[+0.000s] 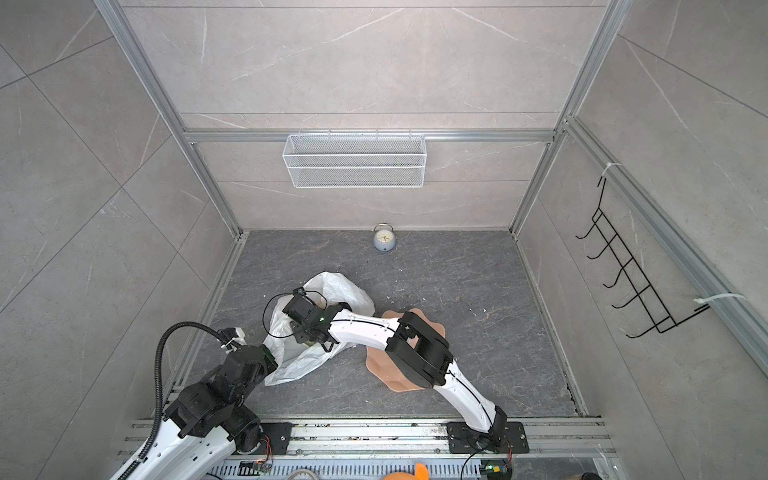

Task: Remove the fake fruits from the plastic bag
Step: 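Grasp the yellow pepper with the right gripper and lift it out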

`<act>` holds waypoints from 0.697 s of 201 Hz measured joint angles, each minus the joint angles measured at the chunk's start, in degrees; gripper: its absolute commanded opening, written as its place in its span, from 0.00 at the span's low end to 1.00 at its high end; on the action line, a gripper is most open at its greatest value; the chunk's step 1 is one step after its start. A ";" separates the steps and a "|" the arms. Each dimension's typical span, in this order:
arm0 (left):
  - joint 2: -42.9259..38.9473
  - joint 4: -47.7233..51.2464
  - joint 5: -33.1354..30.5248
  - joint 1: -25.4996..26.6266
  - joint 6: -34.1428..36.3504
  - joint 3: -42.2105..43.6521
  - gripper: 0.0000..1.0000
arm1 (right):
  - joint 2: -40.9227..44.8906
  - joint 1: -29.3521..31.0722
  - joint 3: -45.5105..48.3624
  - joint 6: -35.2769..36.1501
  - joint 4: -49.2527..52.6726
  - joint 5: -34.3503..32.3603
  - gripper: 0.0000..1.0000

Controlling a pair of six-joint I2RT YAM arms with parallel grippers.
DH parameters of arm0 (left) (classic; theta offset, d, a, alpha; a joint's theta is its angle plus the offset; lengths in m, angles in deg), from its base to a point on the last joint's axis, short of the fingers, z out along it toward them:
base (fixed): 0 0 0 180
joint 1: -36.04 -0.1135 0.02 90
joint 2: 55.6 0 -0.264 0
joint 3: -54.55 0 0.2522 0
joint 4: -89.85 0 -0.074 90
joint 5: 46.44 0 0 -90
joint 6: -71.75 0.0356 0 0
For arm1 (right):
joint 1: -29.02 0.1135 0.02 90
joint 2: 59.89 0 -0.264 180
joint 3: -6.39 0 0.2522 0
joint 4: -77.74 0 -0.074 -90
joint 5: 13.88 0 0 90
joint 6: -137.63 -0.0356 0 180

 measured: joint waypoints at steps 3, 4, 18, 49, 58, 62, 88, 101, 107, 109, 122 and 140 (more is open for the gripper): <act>0.00 0.00 -0.07 0.00 0.00 0.00 0.00 | 0.48 -0.02 0.50 0.02 0.00 -0.04 0.59; 0.00 -0.02 -0.11 0.00 0.00 0.00 0.00 | 0.74 -0.02 0.72 0.00 0.00 -0.09 0.59; 0.22 -0.02 -0.52 0.00 0.00 0.00 0.00 | 3.69 -0.02 2.97 0.00 -0.07 -0.33 0.59; 1.90 -0.07 -0.72 0.00 0.00 0.00 0.01 | 10.84 -0.02 6.82 0.00 -0.59 -0.35 0.59; 2.45 -0.09 -0.72 0.00 0.00 0.00 0.00 | 12.61 -0.02 7.67 0.00 -1.18 -0.35 0.59; 2.62 -0.11 -0.70 0.00 0.00 0.00 0.00 | 13.27 -0.02 8.07 0.00 -1.40 -0.35 0.59; 3.04 -0.33 -0.70 0.00 0.00 0.00 0.01 | 16.92 0.00 11.19 -0.02 -2.45 -0.31 0.59; 3.04 -0.42 -0.70 0.00 0.00 0.00 0.01 | 18.36 0.04 12.72 -0.02 -2.54 -0.26 0.59; 3.04 -0.44 -0.70 0.00 0.00 0.00 0.01 | 19.10 0.07 13.55 -0.04 -2.58 -0.09 0.59; 3.04 -0.44 -0.70 0.00 0.00 0.00 0.01 | 19.32 0.09 13.84 -0.09 -2.60 -0.04 0.59; 3.04 -0.46 -0.70 0.00 0.00 0.00 0.01 | 20.92 0.20 15.37 -0.24 -2.67 0.15 0.59; 3.04 -0.48 -0.70 0.00 0.02 0.00 0.01 | 23.61 0.37 17.62 -0.44 -2.64 0.39 0.59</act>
